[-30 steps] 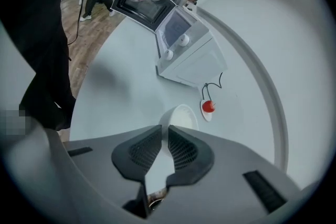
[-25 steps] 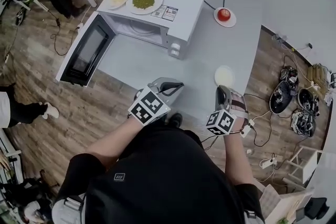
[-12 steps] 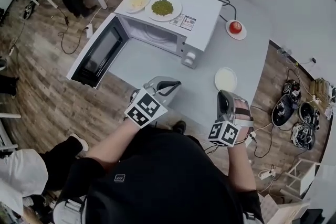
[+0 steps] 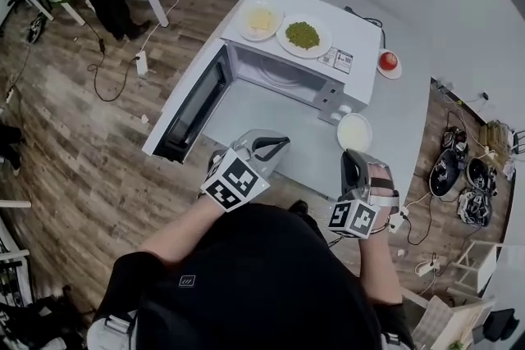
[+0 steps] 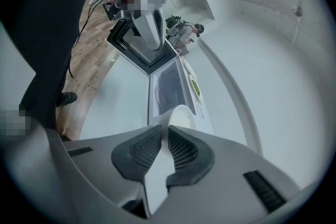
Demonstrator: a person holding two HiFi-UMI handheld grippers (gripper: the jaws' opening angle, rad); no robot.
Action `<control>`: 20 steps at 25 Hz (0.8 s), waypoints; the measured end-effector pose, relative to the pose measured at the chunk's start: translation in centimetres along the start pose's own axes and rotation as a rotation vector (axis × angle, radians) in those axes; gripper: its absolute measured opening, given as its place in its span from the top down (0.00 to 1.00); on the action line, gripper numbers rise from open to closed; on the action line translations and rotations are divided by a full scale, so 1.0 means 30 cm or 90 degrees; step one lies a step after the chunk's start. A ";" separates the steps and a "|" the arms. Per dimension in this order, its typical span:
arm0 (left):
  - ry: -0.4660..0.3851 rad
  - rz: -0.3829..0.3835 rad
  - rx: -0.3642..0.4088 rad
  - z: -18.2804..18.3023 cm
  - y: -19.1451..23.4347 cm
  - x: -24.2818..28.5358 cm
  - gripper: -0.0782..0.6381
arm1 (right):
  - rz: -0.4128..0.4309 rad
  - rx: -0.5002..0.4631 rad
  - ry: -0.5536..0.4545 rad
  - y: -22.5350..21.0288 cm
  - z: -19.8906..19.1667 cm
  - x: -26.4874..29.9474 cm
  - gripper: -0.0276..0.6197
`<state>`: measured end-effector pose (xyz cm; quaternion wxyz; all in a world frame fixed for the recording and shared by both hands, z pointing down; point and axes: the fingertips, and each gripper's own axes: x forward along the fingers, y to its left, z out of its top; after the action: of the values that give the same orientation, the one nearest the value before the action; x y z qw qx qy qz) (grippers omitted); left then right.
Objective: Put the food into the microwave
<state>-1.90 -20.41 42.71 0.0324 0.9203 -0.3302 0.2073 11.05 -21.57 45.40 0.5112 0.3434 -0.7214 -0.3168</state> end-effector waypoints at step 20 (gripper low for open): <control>-0.049 -0.015 -0.005 -0.052 0.257 -0.140 0.88 | 0.053 -0.046 -0.041 0.117 0.508 0.362 0.88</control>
<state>-10.16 -23.63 41.85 0.0255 0.9313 -0.3210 0.1703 -6.72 -26.87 49.66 0.5127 0.2842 -0.7390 -0.3321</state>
